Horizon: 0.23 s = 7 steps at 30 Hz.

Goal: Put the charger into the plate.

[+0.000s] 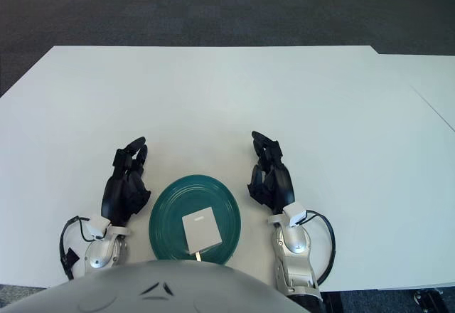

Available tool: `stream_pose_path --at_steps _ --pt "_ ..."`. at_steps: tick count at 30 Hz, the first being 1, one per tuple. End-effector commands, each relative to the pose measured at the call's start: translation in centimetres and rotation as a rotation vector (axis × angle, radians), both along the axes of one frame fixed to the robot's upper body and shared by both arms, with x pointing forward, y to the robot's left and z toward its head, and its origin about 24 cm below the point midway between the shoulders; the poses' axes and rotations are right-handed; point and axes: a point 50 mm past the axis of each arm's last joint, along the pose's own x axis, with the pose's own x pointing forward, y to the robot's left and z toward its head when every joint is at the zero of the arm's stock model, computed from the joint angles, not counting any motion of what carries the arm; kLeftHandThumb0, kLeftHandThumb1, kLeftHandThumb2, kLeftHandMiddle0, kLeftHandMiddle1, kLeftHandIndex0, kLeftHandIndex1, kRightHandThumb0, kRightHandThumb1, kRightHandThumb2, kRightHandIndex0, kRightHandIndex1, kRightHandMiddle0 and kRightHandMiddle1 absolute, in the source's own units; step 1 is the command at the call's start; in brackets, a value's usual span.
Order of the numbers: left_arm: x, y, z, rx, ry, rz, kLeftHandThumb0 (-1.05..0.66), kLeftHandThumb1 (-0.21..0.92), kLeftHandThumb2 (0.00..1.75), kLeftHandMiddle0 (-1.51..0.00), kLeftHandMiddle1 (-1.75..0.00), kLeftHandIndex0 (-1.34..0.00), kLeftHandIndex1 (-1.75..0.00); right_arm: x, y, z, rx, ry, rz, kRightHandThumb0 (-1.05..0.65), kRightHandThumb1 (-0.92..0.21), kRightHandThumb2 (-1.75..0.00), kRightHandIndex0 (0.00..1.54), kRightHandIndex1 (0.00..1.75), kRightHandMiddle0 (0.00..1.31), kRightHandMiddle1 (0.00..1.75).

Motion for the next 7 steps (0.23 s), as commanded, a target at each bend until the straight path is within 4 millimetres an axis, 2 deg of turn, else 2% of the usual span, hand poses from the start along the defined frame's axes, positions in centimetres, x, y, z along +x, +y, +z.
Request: stream_pose_path --at_steps 1,7 --pt "-2.33 1.18 -2.92 0.054 0.164 -0.002 -1.05 0.92 1.0 -0.22 0.0 0.0 -0.72 -4.67 -0.24 -4.95 0.021 0.328 -0.038 -0.82 -0.92 -0.86 0.23 0.01 0.0 0.69" --pt "-2.19 1.27 -2.47 0.052 0.141 -0.008 -1.05 0.92 1.01 -0.23 -0.01 0.0 -0.72 -4.6 -0.14 -4.9 0.016 0.325 -0.038 -0.84 -0.92 -0.85 0.24 0.01 0.0 0.69"
